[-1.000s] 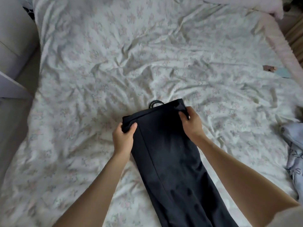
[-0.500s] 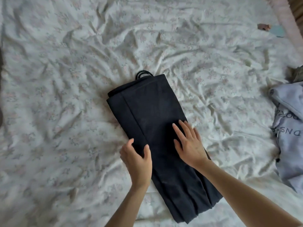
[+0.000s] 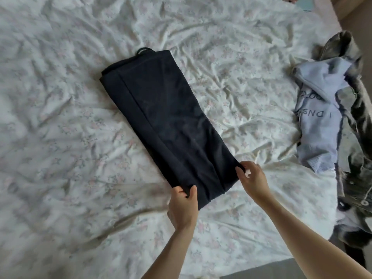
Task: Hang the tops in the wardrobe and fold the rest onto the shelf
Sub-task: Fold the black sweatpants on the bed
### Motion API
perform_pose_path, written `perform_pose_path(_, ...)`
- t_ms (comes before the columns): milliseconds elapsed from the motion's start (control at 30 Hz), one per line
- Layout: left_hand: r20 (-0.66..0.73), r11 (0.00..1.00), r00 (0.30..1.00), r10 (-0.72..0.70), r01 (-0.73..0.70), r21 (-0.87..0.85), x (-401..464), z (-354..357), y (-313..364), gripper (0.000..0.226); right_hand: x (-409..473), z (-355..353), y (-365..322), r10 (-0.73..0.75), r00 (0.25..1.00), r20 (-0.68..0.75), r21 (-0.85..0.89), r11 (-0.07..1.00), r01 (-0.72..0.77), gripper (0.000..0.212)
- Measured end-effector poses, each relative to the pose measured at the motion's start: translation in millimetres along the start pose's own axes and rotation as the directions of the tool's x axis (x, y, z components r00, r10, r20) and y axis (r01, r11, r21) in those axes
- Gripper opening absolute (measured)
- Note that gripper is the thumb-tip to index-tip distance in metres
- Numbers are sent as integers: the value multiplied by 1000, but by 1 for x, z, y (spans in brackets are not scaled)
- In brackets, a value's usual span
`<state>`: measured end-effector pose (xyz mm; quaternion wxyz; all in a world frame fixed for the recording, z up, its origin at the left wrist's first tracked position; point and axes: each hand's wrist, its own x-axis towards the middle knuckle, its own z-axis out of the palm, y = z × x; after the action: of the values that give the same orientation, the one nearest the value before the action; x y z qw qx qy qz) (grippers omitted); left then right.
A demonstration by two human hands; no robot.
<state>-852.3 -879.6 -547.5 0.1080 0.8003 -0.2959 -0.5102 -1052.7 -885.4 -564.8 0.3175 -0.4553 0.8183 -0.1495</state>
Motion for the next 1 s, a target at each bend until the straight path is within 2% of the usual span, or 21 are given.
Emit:
perform_pose_path(100, -63, 996, 998, -21, 15, -92, -27, 16, -21, 40, -11, 2, 15, 12, 1000, -5, 73, 997, -12, 11)
perform_pose_path(167, -92, 989, 995, -27, 13, -145, -37, 27, -28, 37, -14, 2, 20, 31, 1000, 1, 130, 991, -31, 15)
perform_pose_path(333, -143, 989, 986, -89, 70, -131, -43, 59, -28, 38, -17, -6, 27, -17, 999, 42, 198, 980, 8, 14)
perform_pose_path(467, -230, 978, 958, -168, 134, -159, -37, 71, -28, 21, -12, -6, 30, -17, 998, 61, 181, 983, 6, 9)
perform_pose_path(567, -211, 958, 966, -151, 89, -274, -37, 71, -33, 16, -3, -11, 27, 41, 984, 172, 209, 975, -77, 5)
perform_pose_path(700, -238, 910, 967, -90, -17, -414, -53, 61, -37, 3, 10, -28, 26, 53, 987, 152, 222, 971, -87, 18)
perform_pose_path(833, -273, 842, 962, 22, -165, -513, -53, 37, -38, 13, 16, -42, 22, 10, 983, 183, 218, 975, -50, 19)
perform_pose_path(900, -247, 829, 966, 78, -201, -523, -49, 27, -43, 16, 19, -45, 24, 13, 982, 186, 201, 978, -51, 16)
perform_pose_path(1000, -182, 900, 978, 107, -173, -400, -48, 22, -57, 21, 17, -39, 29, 63, 986, 157, 113, 990, -82, 12)
